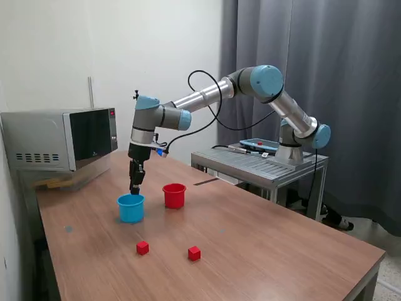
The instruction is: Place red objects in the red bin, and blue objects in the blue bin.
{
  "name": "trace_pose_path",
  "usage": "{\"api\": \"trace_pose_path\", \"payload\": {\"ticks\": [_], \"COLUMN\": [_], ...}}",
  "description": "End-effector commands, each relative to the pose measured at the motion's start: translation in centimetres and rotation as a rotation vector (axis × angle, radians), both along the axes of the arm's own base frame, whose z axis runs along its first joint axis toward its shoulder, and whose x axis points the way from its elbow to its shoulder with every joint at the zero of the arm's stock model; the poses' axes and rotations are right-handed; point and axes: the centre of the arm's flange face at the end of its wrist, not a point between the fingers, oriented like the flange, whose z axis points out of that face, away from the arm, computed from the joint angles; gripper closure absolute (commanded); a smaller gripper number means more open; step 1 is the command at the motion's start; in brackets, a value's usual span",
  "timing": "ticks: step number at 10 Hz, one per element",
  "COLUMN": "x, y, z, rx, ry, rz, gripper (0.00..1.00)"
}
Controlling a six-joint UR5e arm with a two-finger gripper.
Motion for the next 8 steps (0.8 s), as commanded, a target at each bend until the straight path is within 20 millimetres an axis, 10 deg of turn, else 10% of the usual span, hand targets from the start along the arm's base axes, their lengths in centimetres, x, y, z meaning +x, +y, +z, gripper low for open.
{"api": "trace_pose_path", "payload": {"ticks": [1, 8], "x": [-0.10, -0.16], "y": [-0.03, 0.07], "z": [-0.05, -0.20], "rx": [-0.008, -0.009], "ry": [0.006, 0.007], "rz": [0.002, 0.014], "gripper": [1.00, 1.00]}}
